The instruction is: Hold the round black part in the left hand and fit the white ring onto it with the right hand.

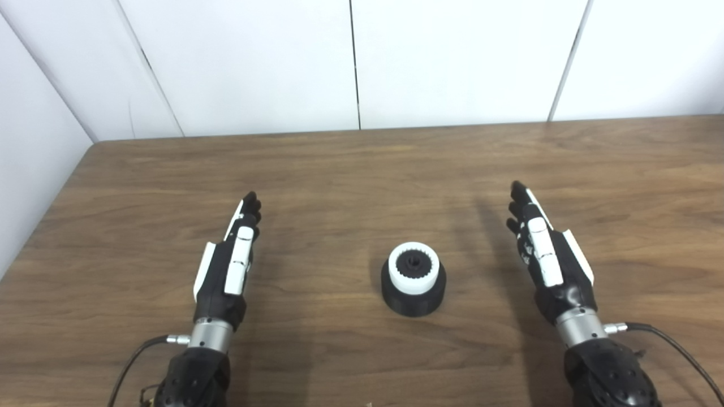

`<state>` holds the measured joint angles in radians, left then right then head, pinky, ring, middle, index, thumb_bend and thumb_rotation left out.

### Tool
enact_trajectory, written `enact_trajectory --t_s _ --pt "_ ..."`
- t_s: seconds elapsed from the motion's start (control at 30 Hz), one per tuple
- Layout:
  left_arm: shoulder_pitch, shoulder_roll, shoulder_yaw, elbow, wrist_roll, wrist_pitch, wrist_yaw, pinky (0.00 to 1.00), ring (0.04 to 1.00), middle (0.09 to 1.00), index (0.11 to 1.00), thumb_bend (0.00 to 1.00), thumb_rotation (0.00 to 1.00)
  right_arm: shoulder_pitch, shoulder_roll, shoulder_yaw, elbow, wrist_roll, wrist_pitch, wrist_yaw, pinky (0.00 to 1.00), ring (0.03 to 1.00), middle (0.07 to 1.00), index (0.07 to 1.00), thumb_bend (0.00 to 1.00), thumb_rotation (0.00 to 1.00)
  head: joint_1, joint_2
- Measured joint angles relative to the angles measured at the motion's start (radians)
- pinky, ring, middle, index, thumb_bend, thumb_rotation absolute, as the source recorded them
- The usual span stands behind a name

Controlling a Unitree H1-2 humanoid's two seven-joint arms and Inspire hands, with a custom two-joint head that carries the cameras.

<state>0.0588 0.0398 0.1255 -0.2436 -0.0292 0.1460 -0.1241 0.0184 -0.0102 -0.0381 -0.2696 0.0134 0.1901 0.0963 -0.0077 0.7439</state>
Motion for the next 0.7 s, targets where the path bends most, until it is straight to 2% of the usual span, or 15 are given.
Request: enact_trajectory --t_s 0.4,0.57,0.7 --pt "0.012 0.005 -0.009 -0.004 -0.020 0.007 0.012 1.00 1.000 1.000 1.000 0.53 1.00 0.013 0.007 0.004 -0.013 0.026 0.003 -0.036 1.00 1.000 1.000 0.974 0.46 1.00 -0.002 0.009" --pt "0.021 0.004 -0.019 -0.004 -0.002 0.003 0.034 1.00 1.000 1.000 1.000 0.53 0.95 0.014 0.007 0.001 -0.016 0.044 0.005 -0.044 1.00 0.995 0.994 0.951 0.48 1.00 0.000 0.012" --pt "0.033 0.015 -0.030 -0.004 0.016 0.003 0.037 1.00 1.000 1.000 1.000 0.52 0.91 0.015 0.006 0.000 -0.016 0.046 0.003 -0.048 1.00 0.988 0.980 0.944 0.46 1.00 -0.002 0.012"
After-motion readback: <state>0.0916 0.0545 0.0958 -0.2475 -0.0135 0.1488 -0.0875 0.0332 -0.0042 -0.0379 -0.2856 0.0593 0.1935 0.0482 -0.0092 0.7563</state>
